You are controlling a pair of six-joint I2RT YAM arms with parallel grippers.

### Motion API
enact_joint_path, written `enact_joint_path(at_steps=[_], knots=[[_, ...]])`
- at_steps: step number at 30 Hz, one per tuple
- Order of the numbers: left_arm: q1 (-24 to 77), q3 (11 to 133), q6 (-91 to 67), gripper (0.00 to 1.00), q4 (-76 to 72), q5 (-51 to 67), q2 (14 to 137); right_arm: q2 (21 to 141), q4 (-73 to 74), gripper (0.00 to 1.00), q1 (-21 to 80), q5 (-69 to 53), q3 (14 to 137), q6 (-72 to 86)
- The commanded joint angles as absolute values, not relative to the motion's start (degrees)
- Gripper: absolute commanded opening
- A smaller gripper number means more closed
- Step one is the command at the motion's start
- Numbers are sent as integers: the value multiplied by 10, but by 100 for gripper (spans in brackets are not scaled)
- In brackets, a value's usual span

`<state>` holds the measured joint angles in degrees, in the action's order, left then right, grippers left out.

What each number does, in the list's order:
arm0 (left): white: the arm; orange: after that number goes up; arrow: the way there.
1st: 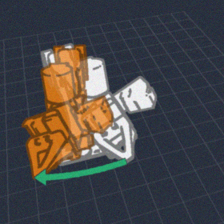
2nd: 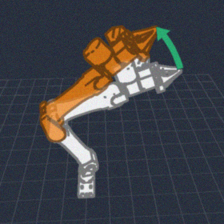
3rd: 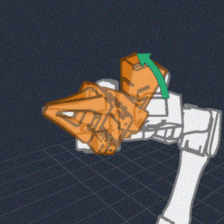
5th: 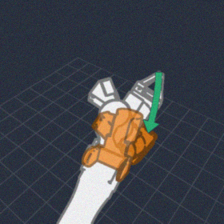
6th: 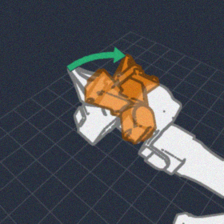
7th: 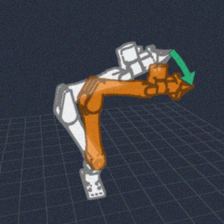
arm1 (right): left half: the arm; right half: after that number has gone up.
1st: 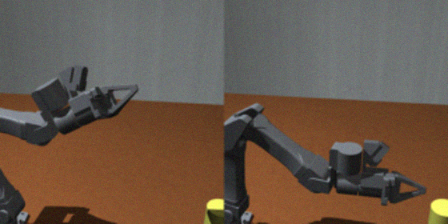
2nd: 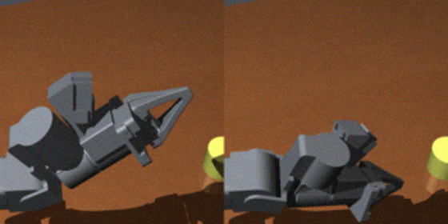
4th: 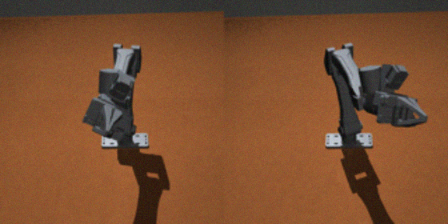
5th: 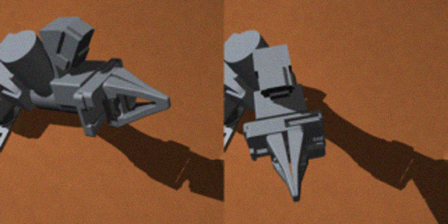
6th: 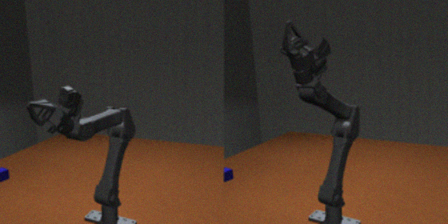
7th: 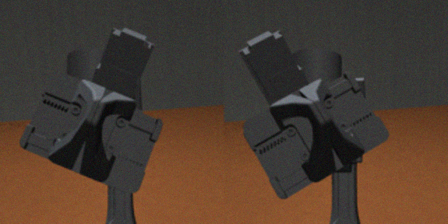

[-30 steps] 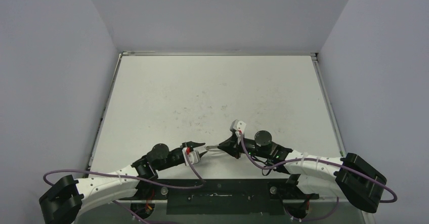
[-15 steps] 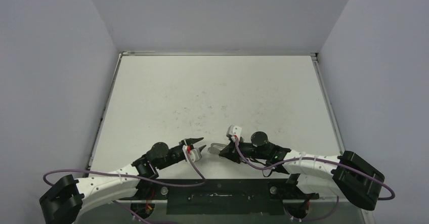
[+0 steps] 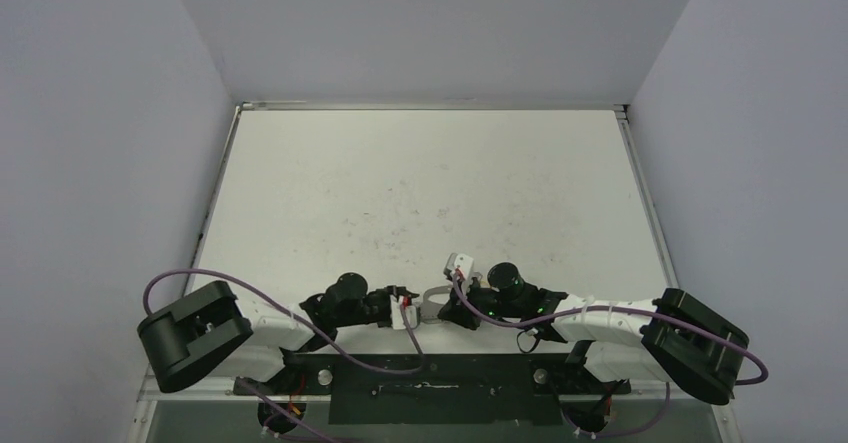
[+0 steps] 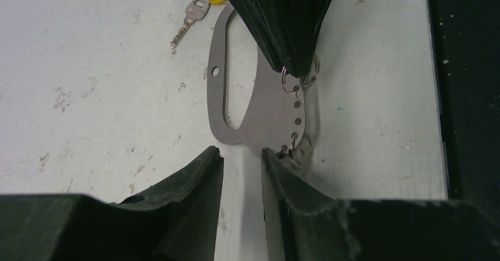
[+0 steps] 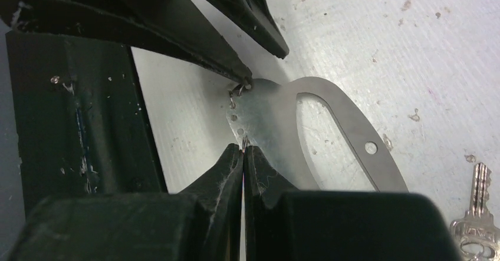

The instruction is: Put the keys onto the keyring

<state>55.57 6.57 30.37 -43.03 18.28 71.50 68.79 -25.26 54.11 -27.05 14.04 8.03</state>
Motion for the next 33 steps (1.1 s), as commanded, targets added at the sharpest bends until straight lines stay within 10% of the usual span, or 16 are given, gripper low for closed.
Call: enact_joint_path(at_steps=[1,23,33], knots=[[566,92,321,29,-555,247,794,679,-273,0,544,-237,160,95],[631,66,241,23,-822,148,920,704,-299,0,527,-217,198,6],[616,102,234,31,-422,95,619,755,-397,0,491,-318,191,-28]])
